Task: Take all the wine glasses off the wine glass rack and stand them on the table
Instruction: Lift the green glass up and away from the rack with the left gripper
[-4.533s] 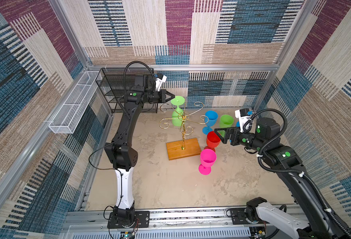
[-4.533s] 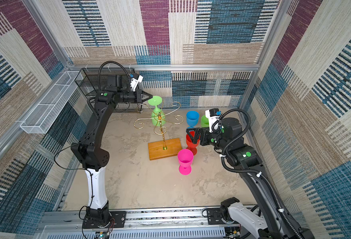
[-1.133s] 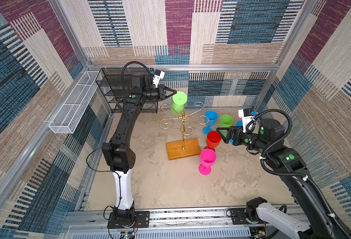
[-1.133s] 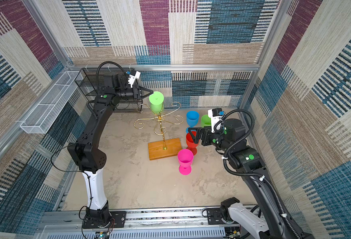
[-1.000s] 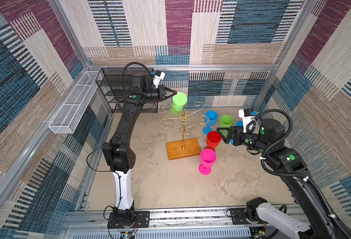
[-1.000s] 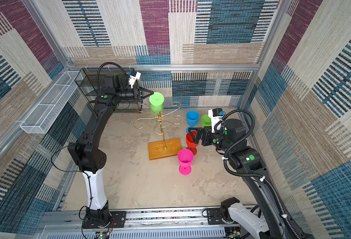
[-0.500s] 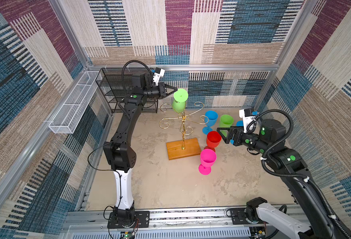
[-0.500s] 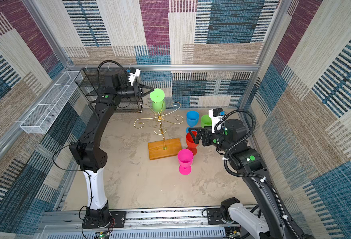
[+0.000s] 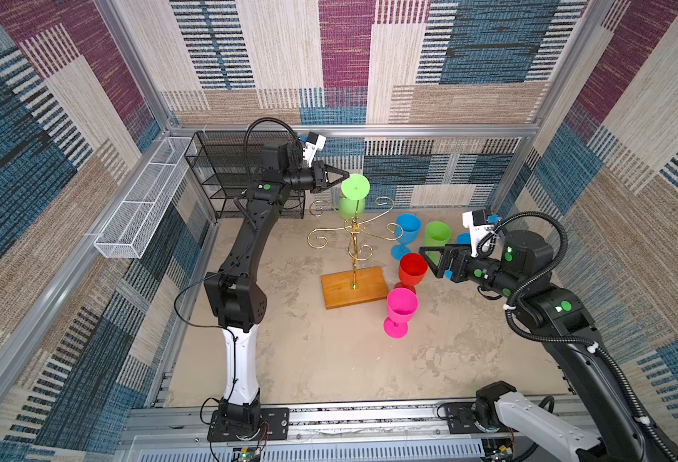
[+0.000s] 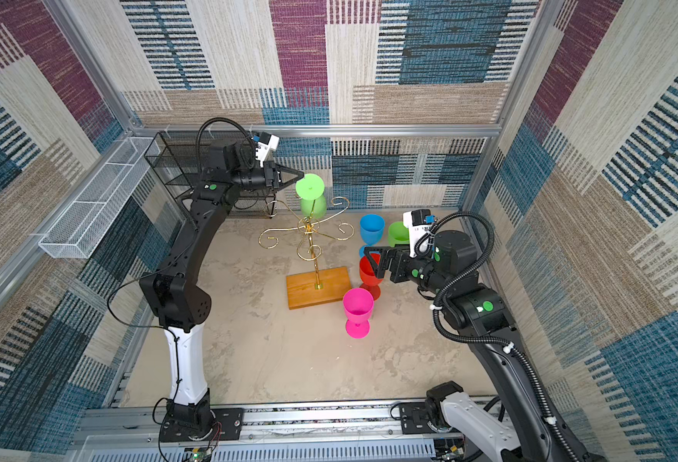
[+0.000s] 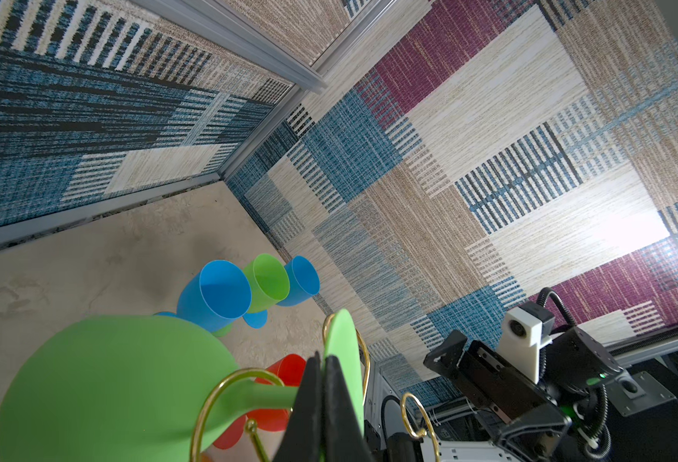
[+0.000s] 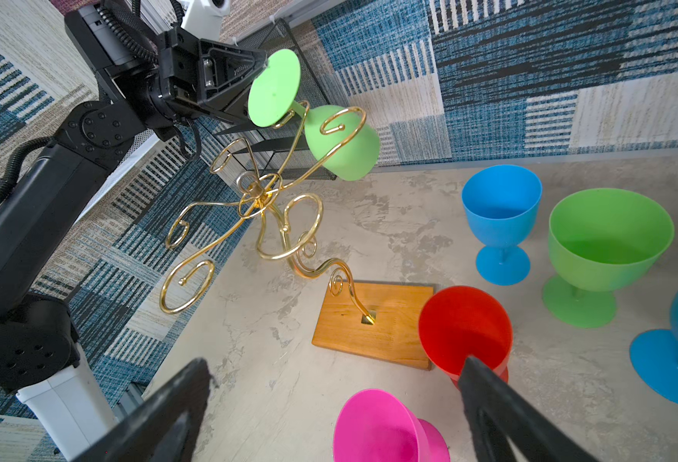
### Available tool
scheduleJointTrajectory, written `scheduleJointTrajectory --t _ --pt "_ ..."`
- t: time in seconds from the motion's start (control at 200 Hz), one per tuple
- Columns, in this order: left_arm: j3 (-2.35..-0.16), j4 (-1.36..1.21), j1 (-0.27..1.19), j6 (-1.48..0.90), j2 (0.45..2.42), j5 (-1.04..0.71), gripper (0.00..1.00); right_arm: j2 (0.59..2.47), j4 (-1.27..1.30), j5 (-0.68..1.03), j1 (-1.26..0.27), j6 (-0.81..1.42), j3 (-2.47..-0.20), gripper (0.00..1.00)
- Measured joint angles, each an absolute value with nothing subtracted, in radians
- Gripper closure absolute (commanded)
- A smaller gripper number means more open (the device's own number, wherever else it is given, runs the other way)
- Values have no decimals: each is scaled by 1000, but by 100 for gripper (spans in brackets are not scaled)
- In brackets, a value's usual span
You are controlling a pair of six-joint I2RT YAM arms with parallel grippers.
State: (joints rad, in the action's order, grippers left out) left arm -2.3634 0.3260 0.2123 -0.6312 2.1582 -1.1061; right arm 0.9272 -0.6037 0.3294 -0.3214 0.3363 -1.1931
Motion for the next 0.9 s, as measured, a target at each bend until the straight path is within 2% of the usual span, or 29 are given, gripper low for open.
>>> scheduleJointTrajectory --t 0.897 --pt "-2325 469 180 -520 2098 -1106 100 942 -603 331 -321 336 -1189 1"
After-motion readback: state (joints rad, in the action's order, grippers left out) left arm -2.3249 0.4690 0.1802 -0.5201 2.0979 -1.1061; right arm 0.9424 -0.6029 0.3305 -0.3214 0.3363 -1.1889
